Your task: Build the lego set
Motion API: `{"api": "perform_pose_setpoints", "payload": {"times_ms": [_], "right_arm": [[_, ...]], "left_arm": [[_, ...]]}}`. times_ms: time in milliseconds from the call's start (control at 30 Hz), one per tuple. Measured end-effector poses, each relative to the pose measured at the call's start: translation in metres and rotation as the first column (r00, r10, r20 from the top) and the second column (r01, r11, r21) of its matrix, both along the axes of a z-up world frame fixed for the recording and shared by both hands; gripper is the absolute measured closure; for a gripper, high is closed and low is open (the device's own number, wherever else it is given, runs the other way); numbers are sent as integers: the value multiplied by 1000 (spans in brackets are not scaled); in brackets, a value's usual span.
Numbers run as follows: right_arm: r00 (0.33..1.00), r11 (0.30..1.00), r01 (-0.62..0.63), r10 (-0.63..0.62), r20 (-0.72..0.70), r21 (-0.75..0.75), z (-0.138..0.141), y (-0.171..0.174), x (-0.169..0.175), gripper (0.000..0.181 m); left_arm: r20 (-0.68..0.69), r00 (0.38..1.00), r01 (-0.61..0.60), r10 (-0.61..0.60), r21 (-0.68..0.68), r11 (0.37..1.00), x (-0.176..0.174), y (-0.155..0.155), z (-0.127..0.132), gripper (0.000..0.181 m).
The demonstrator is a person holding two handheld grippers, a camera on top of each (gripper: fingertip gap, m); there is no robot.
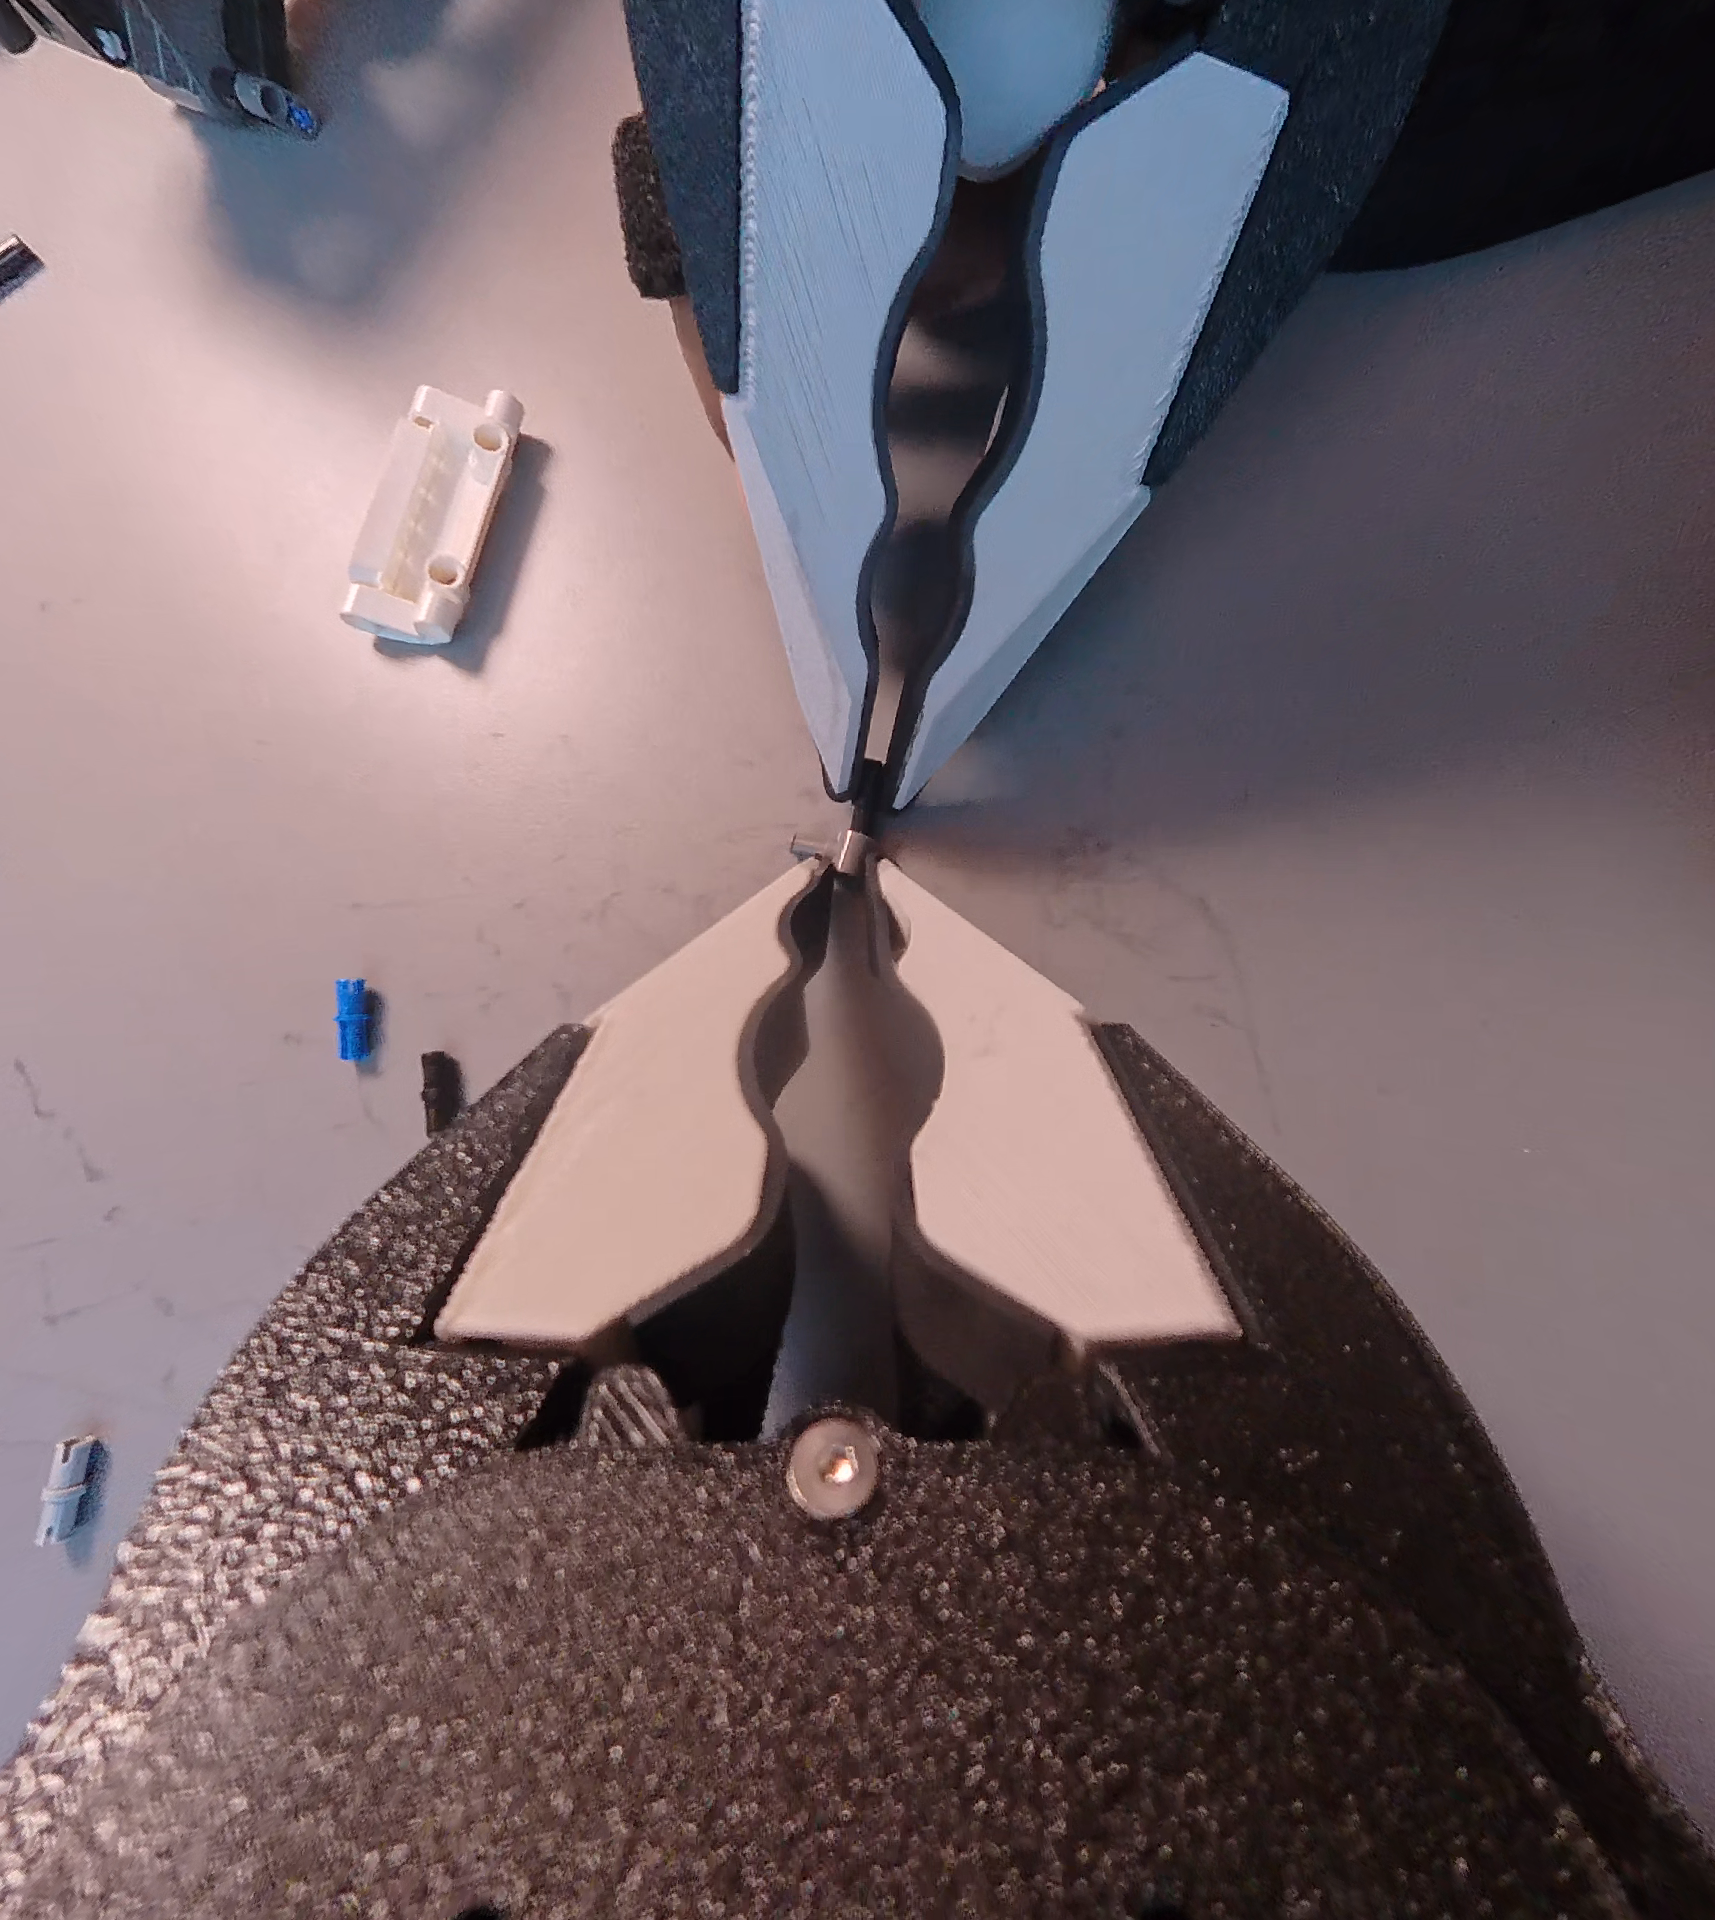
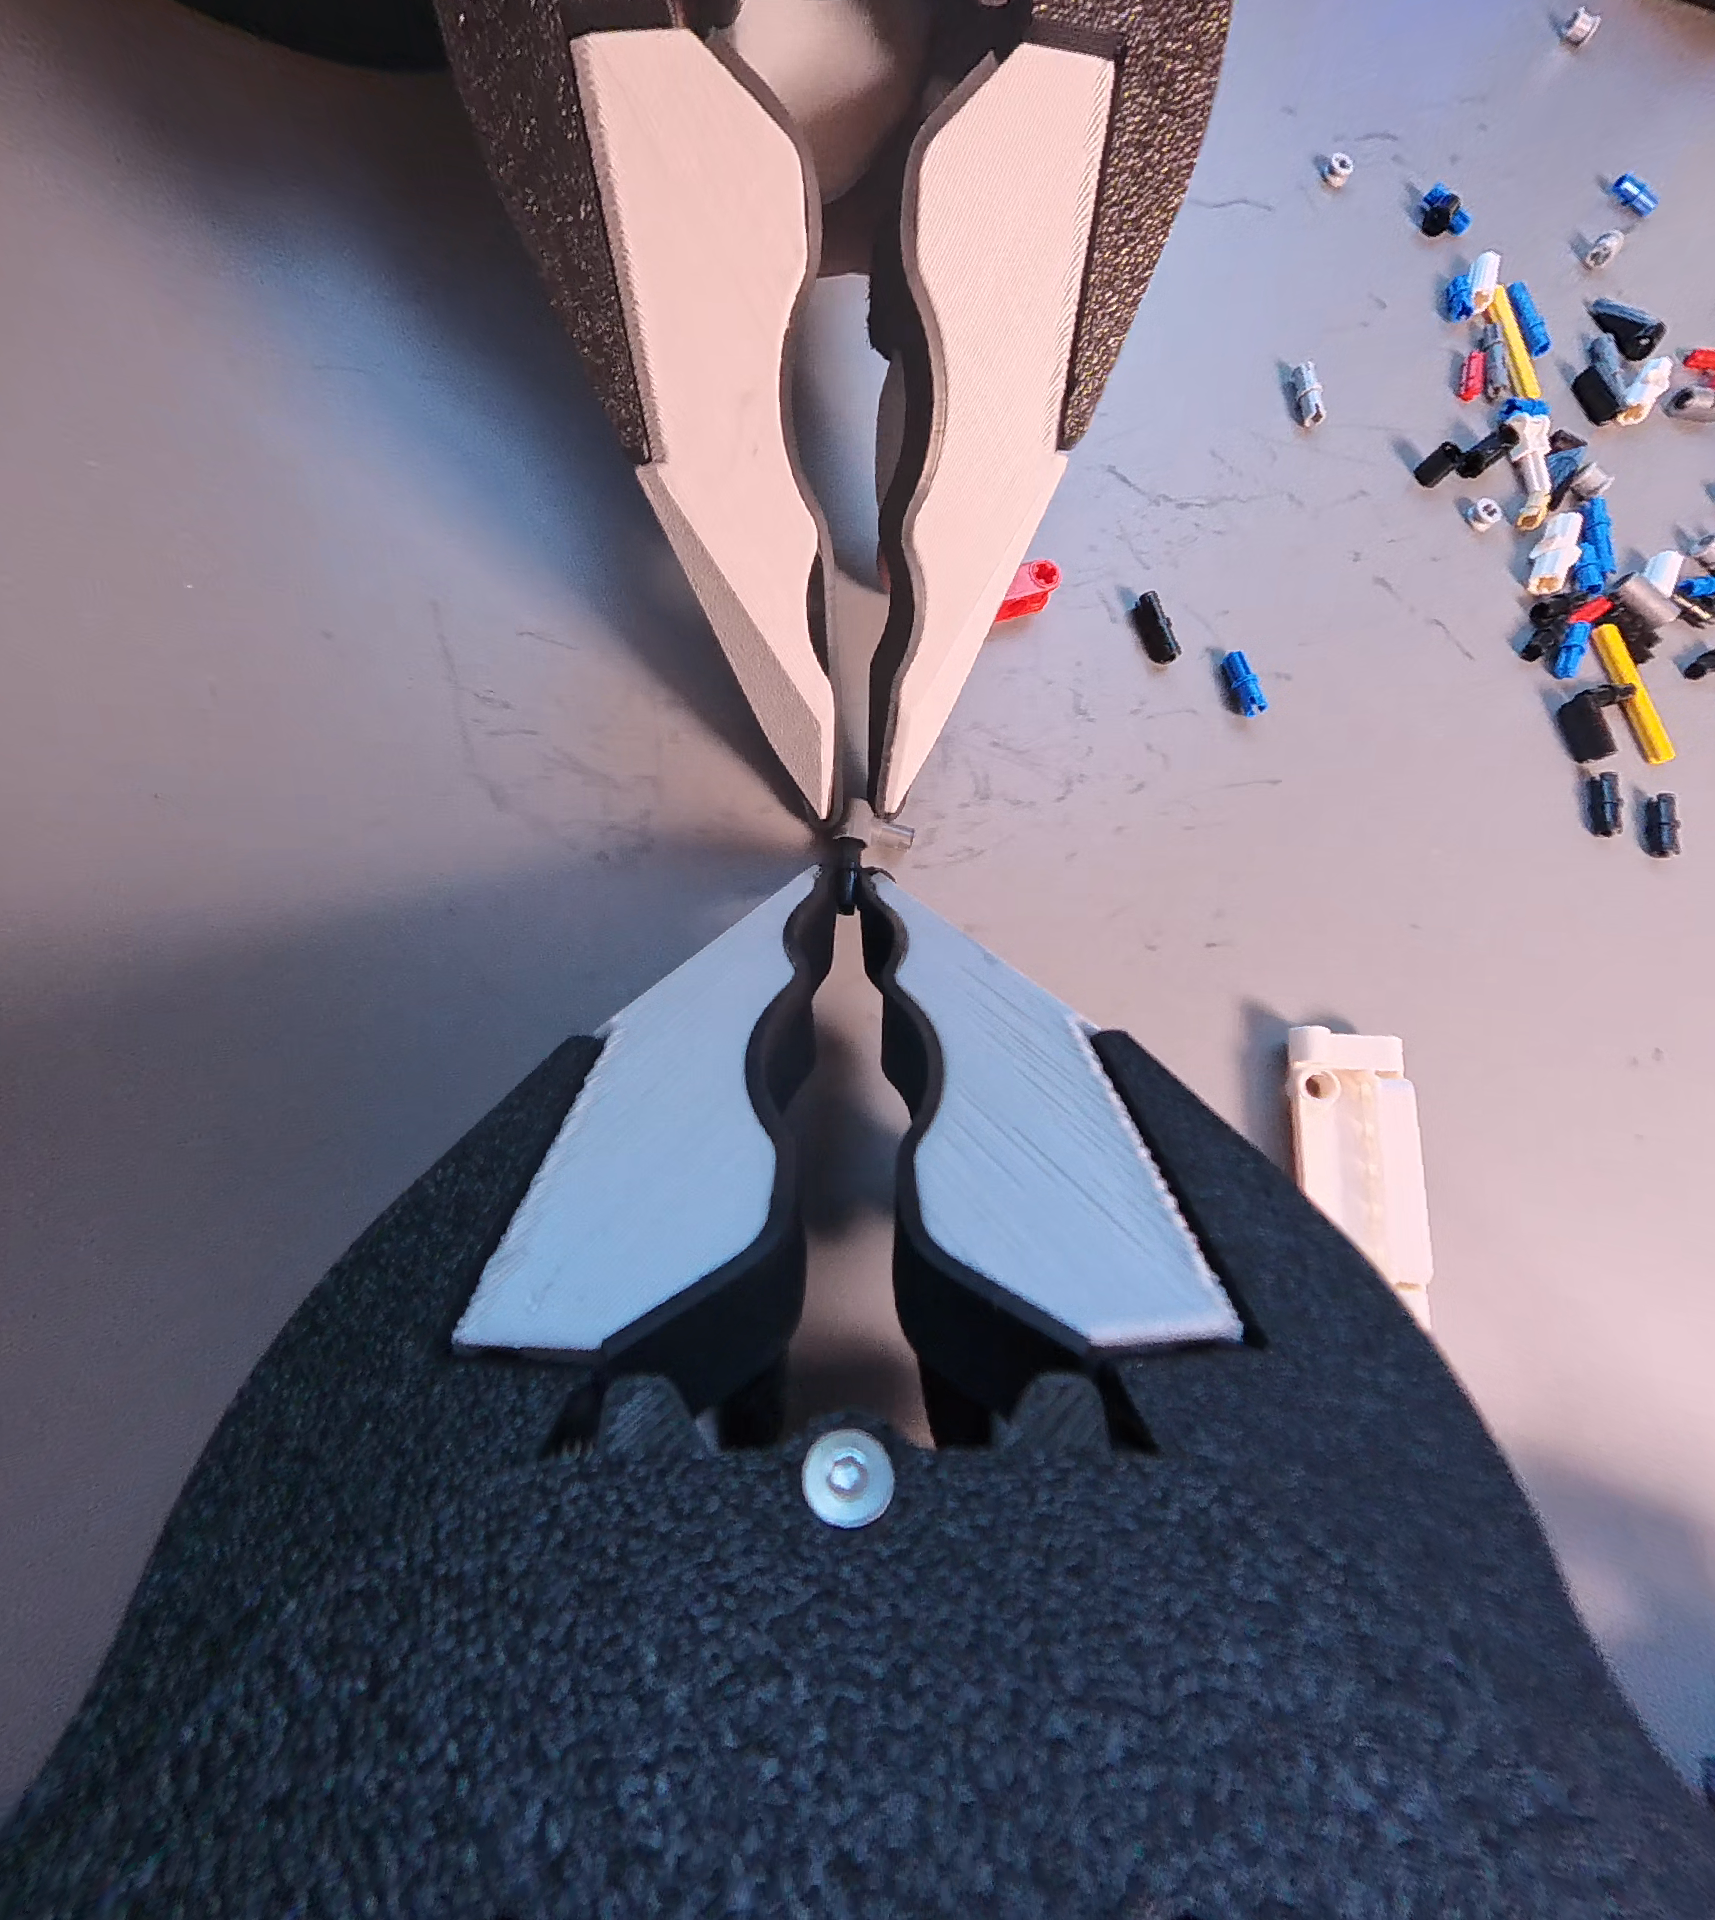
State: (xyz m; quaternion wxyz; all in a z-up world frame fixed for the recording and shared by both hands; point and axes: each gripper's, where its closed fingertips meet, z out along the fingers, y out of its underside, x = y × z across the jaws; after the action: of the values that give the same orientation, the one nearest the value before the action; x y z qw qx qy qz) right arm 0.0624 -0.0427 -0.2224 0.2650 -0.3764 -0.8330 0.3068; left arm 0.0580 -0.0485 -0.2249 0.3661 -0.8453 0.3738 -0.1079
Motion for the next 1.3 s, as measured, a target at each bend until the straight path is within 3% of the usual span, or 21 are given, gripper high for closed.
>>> {"api": "perform_pose_setpoints", "payload": {"times_ms": [533,933,1300], "right_arm": [[999,999,21,-20,-26,42,-1,0,0,178],[997,996,72,-71,21,-53,0,-1,-1,179],[997,996,71,-71,13,-49,0,-1,-1,179]], "left_arm": [[-5,997,-71,71,27,997,0,0,-1,175],[-32,992,-117,119,66,991,0,0,-1,176],[-79,989,-113,122,111,987,0,0,-1,175]]}}
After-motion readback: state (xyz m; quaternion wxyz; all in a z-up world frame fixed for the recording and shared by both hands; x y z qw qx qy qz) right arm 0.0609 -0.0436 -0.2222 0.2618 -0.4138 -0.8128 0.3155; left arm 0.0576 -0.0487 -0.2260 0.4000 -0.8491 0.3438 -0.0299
